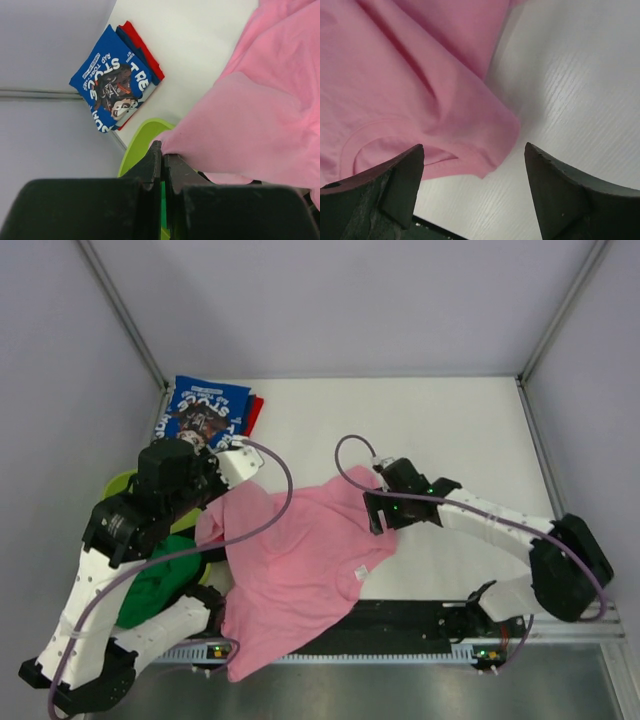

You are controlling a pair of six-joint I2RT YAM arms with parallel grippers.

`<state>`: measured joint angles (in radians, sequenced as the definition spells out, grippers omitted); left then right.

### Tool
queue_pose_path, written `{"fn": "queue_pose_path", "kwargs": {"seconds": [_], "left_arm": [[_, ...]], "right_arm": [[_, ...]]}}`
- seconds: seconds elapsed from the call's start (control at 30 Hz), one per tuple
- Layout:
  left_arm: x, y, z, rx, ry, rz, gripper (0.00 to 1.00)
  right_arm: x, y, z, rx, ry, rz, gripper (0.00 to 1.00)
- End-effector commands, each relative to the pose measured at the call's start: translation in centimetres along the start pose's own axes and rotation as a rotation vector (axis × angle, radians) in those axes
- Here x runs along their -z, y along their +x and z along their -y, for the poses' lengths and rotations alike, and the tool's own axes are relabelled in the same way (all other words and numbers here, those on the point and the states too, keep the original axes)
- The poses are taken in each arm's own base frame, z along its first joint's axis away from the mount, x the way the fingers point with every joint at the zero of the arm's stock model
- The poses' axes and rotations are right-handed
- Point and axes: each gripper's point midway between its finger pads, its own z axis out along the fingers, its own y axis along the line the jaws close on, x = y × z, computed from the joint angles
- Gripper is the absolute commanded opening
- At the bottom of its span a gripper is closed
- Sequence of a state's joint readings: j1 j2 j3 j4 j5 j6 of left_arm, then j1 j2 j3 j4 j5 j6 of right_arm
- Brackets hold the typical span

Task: Fold and stack the t-shirts
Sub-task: Flatten out the tshirt

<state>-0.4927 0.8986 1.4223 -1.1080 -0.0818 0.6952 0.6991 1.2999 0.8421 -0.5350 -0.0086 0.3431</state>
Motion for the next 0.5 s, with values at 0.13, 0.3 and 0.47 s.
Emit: {"fn": "queue_pose_path", "kwargs": {"seconds": [0.13,0.3,0.47], "left_arm": [[-0.4,0.2,-1.4,0.038,-0.097,-0.001,0.0],[-1.8,1.1,-1.4,0.016,-0.111,-0.044,0.0],[-4.9,2.5,0.8,-0.029,-0.016,-0.081,0.0]], "right_arm": [[-5.4,0.0,-0.5,0.003,0.01,-0.022,0.46],[-7.0,-1.7,1.5,-0.101,-0.021,-0.086,0.0],[-6.7,-12.4,8.4,-0.198,0.063,0.15,0.0]]}}
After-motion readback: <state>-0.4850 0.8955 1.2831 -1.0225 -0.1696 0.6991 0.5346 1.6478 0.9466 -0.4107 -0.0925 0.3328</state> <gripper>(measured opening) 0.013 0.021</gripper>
